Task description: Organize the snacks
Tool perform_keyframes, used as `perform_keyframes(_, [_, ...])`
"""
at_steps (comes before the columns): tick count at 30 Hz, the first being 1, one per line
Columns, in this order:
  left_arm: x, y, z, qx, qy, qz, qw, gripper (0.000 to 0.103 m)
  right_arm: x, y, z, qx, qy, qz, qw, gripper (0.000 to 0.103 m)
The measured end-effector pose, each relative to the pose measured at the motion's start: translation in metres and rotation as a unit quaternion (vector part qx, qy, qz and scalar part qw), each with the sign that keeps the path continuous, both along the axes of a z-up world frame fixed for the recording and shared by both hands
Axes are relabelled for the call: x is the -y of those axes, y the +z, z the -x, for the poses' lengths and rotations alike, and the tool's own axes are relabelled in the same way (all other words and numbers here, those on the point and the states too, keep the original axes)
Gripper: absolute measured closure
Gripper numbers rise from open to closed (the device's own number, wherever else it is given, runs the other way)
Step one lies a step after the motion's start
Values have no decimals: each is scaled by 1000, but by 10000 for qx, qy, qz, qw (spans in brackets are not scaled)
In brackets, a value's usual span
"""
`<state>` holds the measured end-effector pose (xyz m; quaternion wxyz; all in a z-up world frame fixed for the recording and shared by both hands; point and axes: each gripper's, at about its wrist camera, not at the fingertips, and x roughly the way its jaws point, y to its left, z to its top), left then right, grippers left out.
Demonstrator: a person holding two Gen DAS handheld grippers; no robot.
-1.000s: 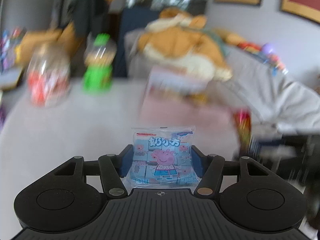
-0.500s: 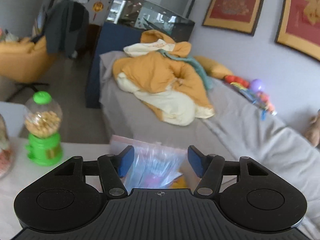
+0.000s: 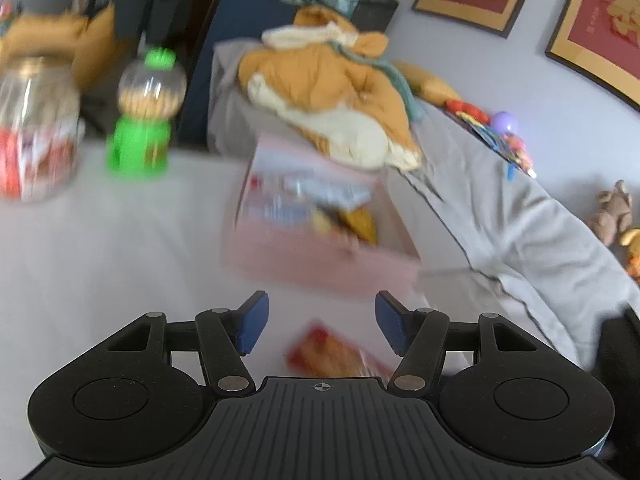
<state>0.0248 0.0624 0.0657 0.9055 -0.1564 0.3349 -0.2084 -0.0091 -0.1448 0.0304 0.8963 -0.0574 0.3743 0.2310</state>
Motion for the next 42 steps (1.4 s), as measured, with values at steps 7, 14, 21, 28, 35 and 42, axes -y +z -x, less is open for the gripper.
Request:
perform_keyframes(7, [4, -40, 17, -517, -183, -109, 9984, 40, -8, -8, -4, -386, 433, -62, 9983, 27])
perform_keyframes(14, [16, -51, 6, -473, 74, -672, 9966, 55, -14, -8, -25, -103, 148, 180, 9997, 20])
perform_keyframes(21, [14, -51, 6, -499, 146, -692, 9963, 58, -31, -25, -51, -339, 372, 263, 9984, 0])
perform_keyframes(28, [12, -42, 12, -337, 274, -774, 9961, 57, -34, -17, -43, -403, 450, 382, 9974, 33])
perform_keyframes(35, [11, -30, 16, -177, 283, -706, 9969, 58, 3, 4, -22, -599, 140, 54, 9981, 45])
perform_keyframes(42, [16, -26, 16, -128, 270, -771, 9966, 58, 27, 74, -24, 269, -258, -358, 9987, 45])
